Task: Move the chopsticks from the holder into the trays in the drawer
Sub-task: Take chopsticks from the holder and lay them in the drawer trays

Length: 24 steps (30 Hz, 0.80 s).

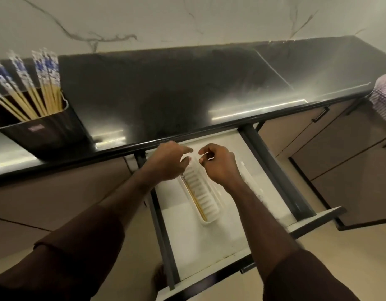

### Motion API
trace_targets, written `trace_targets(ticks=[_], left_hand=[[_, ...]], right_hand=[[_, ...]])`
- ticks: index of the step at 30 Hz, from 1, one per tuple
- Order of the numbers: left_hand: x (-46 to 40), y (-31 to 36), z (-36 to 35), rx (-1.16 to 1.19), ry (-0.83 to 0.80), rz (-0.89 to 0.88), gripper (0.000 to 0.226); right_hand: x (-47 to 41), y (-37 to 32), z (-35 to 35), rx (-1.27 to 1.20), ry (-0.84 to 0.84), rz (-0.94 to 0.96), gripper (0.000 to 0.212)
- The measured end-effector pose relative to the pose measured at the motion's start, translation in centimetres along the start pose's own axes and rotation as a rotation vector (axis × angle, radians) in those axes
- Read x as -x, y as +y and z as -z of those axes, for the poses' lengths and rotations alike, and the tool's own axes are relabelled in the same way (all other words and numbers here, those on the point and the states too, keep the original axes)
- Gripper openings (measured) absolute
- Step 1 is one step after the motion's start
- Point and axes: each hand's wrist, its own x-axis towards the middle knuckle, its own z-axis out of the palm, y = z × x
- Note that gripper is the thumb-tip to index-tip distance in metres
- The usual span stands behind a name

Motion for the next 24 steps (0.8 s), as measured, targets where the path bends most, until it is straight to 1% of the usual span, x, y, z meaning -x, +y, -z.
trace_targets(ticks=[2, 6, 9, 11, 14, 16, 21, 24], left_hand=[[1.1, 0.7, 3.1, 0.068, 0.082, -0.005, 0.036], [4.1, 0.2, 9.8, 0.178, 0.385, -0.043, 0.030], [6.1, -1.8, 14.0, 0.201, 0.550, -0.015, 0.026], [7.2, -4.2, 16.7, 0.202, 0.626, 0.012, 0.024], [8.7, -8.6, 20.1, 0.220, 0.693, 0.049, 0.024], [9.5, -12.3, 22.2, 0.225, 0.729, 0.059, 0.024], [10.8, -21.1, 26.9, 0.217, 0.774, 0.099, 0.025], [11.3, -25.5, 28.7, 0.214, 0.814, 0.159, 0.021]], right_hand=[[1.0, -2.9, 1.2, -0.032, 0.009, 0.077, 0.016], [2.5, -9.6, 2.7, -0.060, 0.010, 0.271, 0.011], [3.0, -14.7, 2.0, -0.088, -0.009, 0.368, 0.010], [2.8, -18.2, 0.8, -0.102, -0.018, 0.430, 0.011], [2.1, -23.1, -2.1, -0.114, -0.046, 0.510, 0.012], [1.2, -26.4, -5.0, -0.124, -0.058, 0.532, 0.011], [-1.4, -33.5, -13.4, -0.129, -0.126, 0.513, 0.013], [-2.4, -36.4, -17.6, -0.113, -0.150, 0.480, 0.015]])
